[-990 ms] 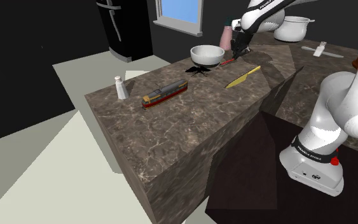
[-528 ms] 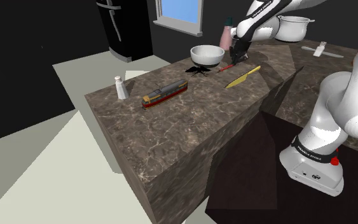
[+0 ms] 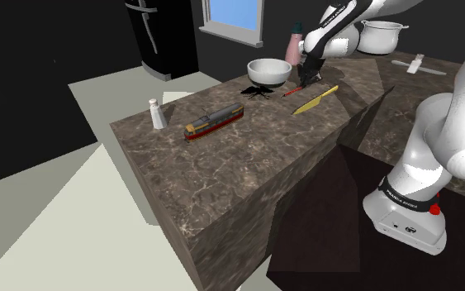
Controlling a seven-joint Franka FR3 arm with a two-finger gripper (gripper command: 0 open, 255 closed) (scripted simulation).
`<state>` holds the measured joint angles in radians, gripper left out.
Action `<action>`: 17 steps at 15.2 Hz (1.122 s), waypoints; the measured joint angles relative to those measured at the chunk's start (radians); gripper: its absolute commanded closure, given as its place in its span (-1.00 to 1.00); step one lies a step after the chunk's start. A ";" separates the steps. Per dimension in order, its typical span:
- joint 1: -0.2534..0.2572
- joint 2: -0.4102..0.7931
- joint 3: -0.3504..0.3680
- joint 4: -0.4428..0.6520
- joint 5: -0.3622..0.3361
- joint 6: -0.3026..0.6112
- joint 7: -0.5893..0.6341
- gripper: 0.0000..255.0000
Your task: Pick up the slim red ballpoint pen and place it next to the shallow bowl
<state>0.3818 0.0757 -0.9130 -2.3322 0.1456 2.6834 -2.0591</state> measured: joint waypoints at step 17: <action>0.003 -0.196 -0.006 -0.006 -0.299 -0.114 0.212 -1.00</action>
<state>0.3843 -0.1200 -0.9186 -2.3383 -0.1537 2.5695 -1.8468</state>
